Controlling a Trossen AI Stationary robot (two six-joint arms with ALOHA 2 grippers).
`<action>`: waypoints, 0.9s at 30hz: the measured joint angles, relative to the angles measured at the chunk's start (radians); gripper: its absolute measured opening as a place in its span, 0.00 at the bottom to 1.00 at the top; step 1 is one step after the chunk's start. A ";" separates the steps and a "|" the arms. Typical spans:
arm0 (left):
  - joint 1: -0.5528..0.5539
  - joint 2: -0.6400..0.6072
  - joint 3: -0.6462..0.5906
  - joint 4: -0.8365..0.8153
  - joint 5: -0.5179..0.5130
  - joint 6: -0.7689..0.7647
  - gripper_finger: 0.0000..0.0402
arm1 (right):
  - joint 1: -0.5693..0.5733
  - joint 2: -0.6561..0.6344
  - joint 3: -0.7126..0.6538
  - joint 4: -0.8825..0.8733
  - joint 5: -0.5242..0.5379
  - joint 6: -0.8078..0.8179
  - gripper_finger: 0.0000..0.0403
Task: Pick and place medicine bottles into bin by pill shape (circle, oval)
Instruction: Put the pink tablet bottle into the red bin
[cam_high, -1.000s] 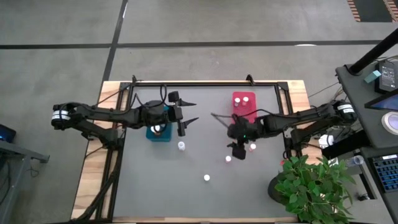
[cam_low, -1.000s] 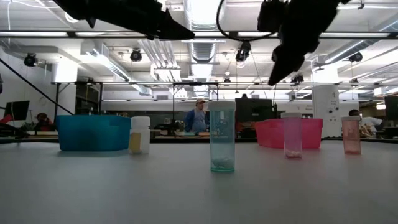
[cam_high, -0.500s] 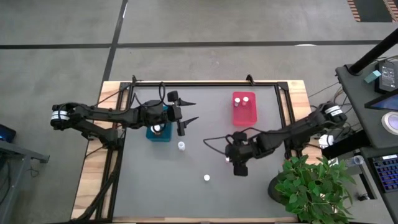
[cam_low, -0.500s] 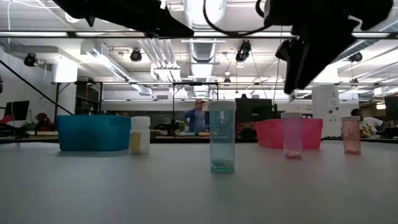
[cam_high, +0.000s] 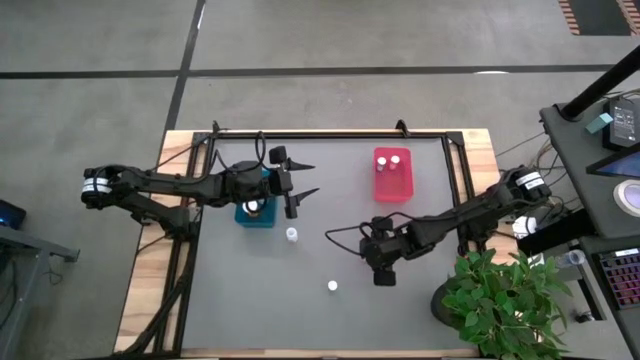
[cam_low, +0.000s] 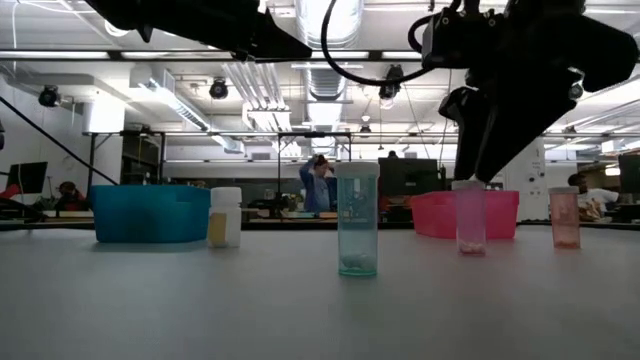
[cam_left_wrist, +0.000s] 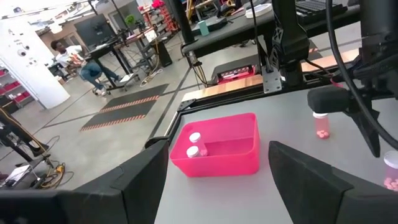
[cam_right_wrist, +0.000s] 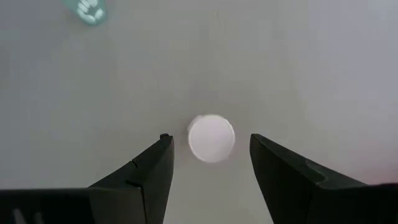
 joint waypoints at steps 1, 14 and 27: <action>0.000 0.000 0.000 0.000 0.000 0.000 0.64 | 0.000 0.003 -0.006 0.018 0.000 0.000 0.50; 0.000 0.000 0.000 0.000 0.000 0.000 0.64 | 0.000 0.010 -0.070 0.131 -0.002 0.008 0.50; 0.000 0.000 0.000 0.000 0.000 0.000 0.64 | 0.000 0.009 -0.072 0.134 -0.002 0.007 0.33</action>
